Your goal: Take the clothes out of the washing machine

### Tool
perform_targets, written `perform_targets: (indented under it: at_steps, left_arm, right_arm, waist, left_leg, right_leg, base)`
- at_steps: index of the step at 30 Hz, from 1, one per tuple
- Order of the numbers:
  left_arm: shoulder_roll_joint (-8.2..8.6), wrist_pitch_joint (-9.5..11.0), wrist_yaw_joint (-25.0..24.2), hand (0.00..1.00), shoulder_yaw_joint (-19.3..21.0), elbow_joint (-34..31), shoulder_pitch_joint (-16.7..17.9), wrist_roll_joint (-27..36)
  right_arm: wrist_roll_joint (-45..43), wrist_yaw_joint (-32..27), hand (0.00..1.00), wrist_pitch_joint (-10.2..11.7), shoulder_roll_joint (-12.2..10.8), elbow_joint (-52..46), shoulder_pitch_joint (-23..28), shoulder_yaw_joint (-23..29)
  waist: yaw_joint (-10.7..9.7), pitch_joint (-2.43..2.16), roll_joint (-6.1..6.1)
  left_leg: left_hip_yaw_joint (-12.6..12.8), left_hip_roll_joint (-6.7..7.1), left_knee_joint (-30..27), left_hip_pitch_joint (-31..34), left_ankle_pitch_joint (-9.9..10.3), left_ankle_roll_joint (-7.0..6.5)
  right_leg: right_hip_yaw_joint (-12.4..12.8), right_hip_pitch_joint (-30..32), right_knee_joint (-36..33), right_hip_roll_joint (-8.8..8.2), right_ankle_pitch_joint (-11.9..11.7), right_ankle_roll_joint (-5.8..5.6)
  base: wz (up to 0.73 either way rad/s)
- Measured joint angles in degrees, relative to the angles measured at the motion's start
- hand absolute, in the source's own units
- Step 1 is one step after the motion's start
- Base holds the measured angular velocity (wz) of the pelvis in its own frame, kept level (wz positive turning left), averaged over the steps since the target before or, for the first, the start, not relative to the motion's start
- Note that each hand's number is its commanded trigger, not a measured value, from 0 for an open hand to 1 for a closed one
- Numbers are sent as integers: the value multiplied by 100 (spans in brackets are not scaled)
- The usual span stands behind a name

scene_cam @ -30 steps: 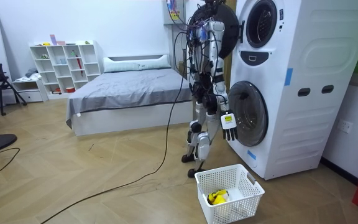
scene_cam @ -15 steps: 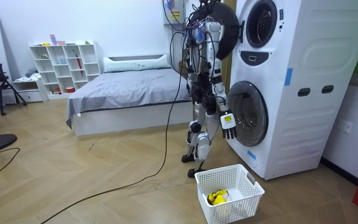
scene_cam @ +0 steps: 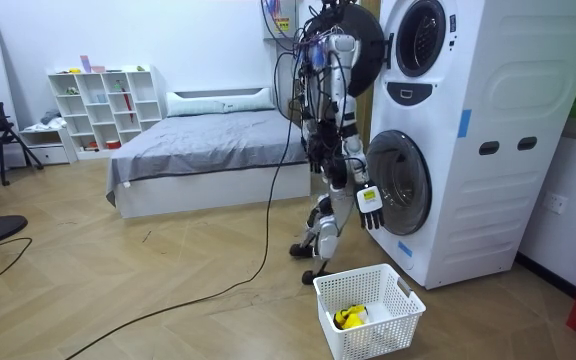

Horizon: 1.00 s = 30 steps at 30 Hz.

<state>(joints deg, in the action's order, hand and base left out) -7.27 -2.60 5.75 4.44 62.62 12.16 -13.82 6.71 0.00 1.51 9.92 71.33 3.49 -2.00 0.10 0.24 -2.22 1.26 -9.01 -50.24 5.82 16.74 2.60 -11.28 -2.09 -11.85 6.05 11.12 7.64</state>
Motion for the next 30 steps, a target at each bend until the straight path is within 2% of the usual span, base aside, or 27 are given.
perform_targets:
  at_steps: [1,2,4,5,6,7,8,9,10,12,13,14,15,16,17,18,19,20,21,22,24,25,26,28,30]
  left_arm:
    - [-5,1,-2,0,10,0,-75,26]
    - [-12,2,-2,0,5,-28,-257,56]
    - [-14,20,-15,0,-24,-146,-482,78]
    - [-11,52,-29,0,-66,-285,-654,81]
    - [-12,79,-29,0,-113,-314,-769,85]
    - [1,146,-36,0,-220,-305,-996,87]
    - [4,215,-47,0,-300,-304,-1121,85]
    - [0,226,-46,0,-339,-296,-1224,92]
    - [6,216,-51,0,-390,-289,-1262,91]
    - [10,215,-130,0,-609,-262,-1252,67]
    - [10,216,-152,0,-668,-220,-1267,64]
    - [8,226,-155,0,-696,-189,-1254,64]
    - [9,229,-169,0,-699,-107,-1129,82]
    - [9,229,-178,0,-703,-95,-1046,90]
    - [-19,229,-188,0,-743,-70,-914,188]
    - [-41,228,-188,0,-746,17,-853,248]
    - [-41,228,-184,0,-736,58,-836,249]
    - [-47,233,-169,0,-739,68,-812,267]
    - [-50,277,-154,0,-738,69,-811,301]
    - [-50,302,-139,0,-737,69,-811,303]
    - [-46,410,-114,0,-630,67,-799,302]
    - [-47,426,-100,0,-609,67,-781,309]
    - [-62,449,-86,0,-563,66,-732,321]
    - [-94,450,-82,0,-560,64,-721,476]
    - [-92,480,-56,0,-449,57,-742,694]
  right_arm:
    - [1,-20,0,12,-7,-4,9,28]
    - [8,-31,0,1,-3,-2,15,75]
    - [-43,-54,0,8,24,-69,-5,108]
    - [-82,-65,0,42,38,-104,-64,116]
    - [-92,-74,0,50,35,-123,-94,123]
    - [-96,-94,0,50,26,-209,-123,197]
    - [-107,-122,0,62,11,-227,-187,238]
    - [-157,-134,0,61,-30,-242,-271,230]
    - [-174,-128,0,58,-30,-265,-313,220]
    - [-416,-117,0,44,-45,-305,-435,293]
    - [-474,-109,0,38,-68,-373,-429,340]
    - [-482,-104,0,34,-76,-390,-420,347]
    - [-496,-39,0,23,-84,-394,-420,340]
    - [-488,-15,0,22,-80,-406,-396,338]
    - [-362,5,0,24,-80,-474,-295,309]
    - [-196,21,0,26,-79,-467,-232,283]
    - [-118,20,0,23,-79,-447,-196,298]
    - [66,27,0,19,-74,-424,-121,375]
    - [189,48,0,20,-67,-421,-87,455]
    - [202,57,0,20,-56,-418,-84,453]
    - [212,116,0,38,-51,-428,-23,421]
    - [213,146,0,35,-51,-427,-4,376]
    - [205,204,0,34,-59,-419,29,279]
    - [209,270,0,27,-70,-347,56,145]
    - [214,269,0,28,-106,-247,37,41]
  waist:
    - [-73,3,-22]
    - [-189,8,-32]
    - [-214,18,-66]
    - [-291,29,-102]
    - [-315,44,-129]
    - [-321,65,-203]
    - [-288,65,-203]
    - [-284,65,-164]
    - [-278,61,-159]
    - [-272,61,-163]
    - [-279,56,-126]
    - [-277,40,-88]
    - [-272,-10,-5]
    - [-276,-13,7]
    - [-278,-22,91]
    - [-271,-3,107]
    - [-285,-4,107]
    - [-355,5,103]
    - [-365,21,108]
    - [-360,15,100]
    - [-261,23,100]
    - [-248,24,111]
    - [-231,16,170]
    - [-201,-7,298]
    - [-69,-47,432]
  left_leg:
    - [-2,-65,-164,-87,-14,19]
    - [-4,-124,-99,-378,-61,134]
    - [-106,-134,408,-895,-97,248]
    - [-263,-150,723,-1101,-92,337]
    - [-332,-172,939,-1221,-80,358]
    - [-356,-254,1458,-1474,-52,403]
    - [-372,-267,2017,-1705,104,500]
    - [-366,-268,2615,-1862,364,504]
    - [-358,-266,2869,-1879,469,504]
    - [-266,-207,3638,-1866,766,389]
    - [-184,-88,3711,-1702,850,207]
    - [-145,9,3660,-1595,834,25]
    - [-115,216,3572,-1434,718,-176]
    - [-66,309,3549,-1403,674,-252]
    - [65,527,3536,-1357,567,-415]
    - [292,674,3431,-1272,486,-523]
    - [463,687,3354,-1212,471,-548]
    - [712,672,3310,-1144,406,-570]
    - [811,688,3422,-1142,251,-598]
    - [840,700,3509,-1146,161,-612]
    - [891,738,3765,-1150,-120,-646]
    - [894,750,3793,-1145,-162,-646]
    - [917,783,3852,-1139,-214,-632]
    - [954,844,3853,-1080,-254,-585]
    - [1075,874,3831,-986,-325,-487]
  right_leg:
    - [-72,12,-41,21,14,25]
    - [-147,115,-232,25,19,35]
    - [-314,326,-436,0,12,49]
    - [-500,502,-505,-3,11,50]
    - [-574,594,-544,-3,9,51]
    - [-688,810,-694,-5,5,49]
    - [-724,1104,-891,-37,-8,43]
    - [-754,1384,-1084,-119,-51,25]
    - [-767,1519,-1130,-144,-113,14]
    - [-768,1898,-1136,-240,-538,-65]
    - [-725,2019,-1009,-340,-809,-155]
    - [-684,2036,-898,-409,-970,-202]
    - [-494,1983,-533,-511,-1377,-331]
    - [-404,1904,-325,-549,-1584,-389]
    - [-153,1786,49,-636,-1932,-570]
    - [-15,1709,184,-807,-2118,-693]
    - [6,1684,56,-879,-2023,-742]
    - [15,1662,-510,-1006,-1584,-862]
    - [-19,1612,-1159,-1108,-1123,-928]
    - [-10,1572,-1448,-1124,-941,-917]
    - [49,1087,-2008,-1208,-361,-1007]
    - [121,902,-2004,-1222,-256,-1022]
    - [325,508,-1872,-1254,-76,-1066]
    - [379,-7,-1264,-1288,90,-1178]
    - [339,-215,-366,-1216,130,-1173]
  base:
    - [28]
    - [26]
    - [16]
    - [25]
    - [40]
    - [29]
    - [22]
    - [7]
    - [0]
    - [5]
    - [15]
    - [6]
    - [-3]
    - [-10]
    - [-4]
    - [5]
    - [35]
    - [53]
    - [46]
    - [18]
    - [-2]
    - [-9]
    - [-14]
    - [-18]
    - [-40]
